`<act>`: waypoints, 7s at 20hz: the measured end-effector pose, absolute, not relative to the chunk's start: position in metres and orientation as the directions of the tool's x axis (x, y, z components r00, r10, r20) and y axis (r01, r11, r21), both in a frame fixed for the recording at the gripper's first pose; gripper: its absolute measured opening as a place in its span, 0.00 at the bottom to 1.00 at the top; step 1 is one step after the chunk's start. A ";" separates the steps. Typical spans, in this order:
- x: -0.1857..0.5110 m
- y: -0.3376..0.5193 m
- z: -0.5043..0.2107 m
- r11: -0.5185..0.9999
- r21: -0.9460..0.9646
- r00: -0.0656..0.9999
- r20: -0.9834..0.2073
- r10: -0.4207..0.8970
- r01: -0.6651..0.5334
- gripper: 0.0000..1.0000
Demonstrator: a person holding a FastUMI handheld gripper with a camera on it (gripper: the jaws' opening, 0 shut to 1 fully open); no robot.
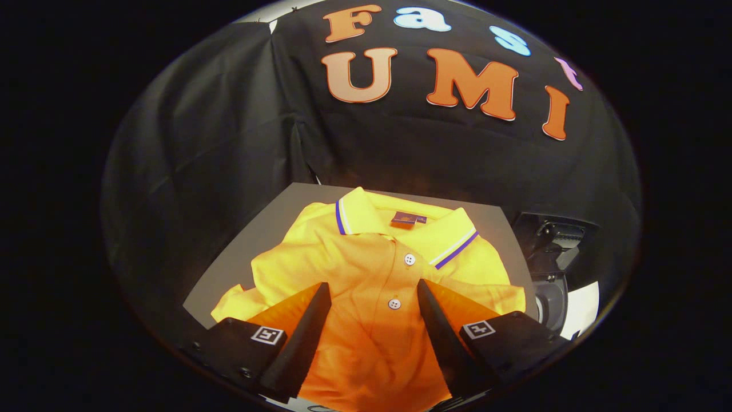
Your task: Put the clothes into the washing machine and then close the washing machine lid.
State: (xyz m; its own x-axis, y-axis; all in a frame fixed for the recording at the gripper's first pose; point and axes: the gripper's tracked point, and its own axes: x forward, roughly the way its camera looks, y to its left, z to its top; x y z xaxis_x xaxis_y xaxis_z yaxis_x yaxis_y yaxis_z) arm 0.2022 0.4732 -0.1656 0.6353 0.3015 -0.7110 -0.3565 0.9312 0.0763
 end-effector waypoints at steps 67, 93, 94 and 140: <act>0.291 0.091 -0.032 0.978 0.131 0.970 -0.161 0.180 -0.160 0.09; 0.290 0.049 -0.383 0.986 0.164 0.785 -0.606 0.130 -0.036 0.09; 0.291 0.049 -0.395 0.986 0.162 0.771 -0.625 0.126 -0.030 0.09; 0.497 0.053 -0.193 0.989 0.126 0.920 -0.374 0.115 -0.073 0.98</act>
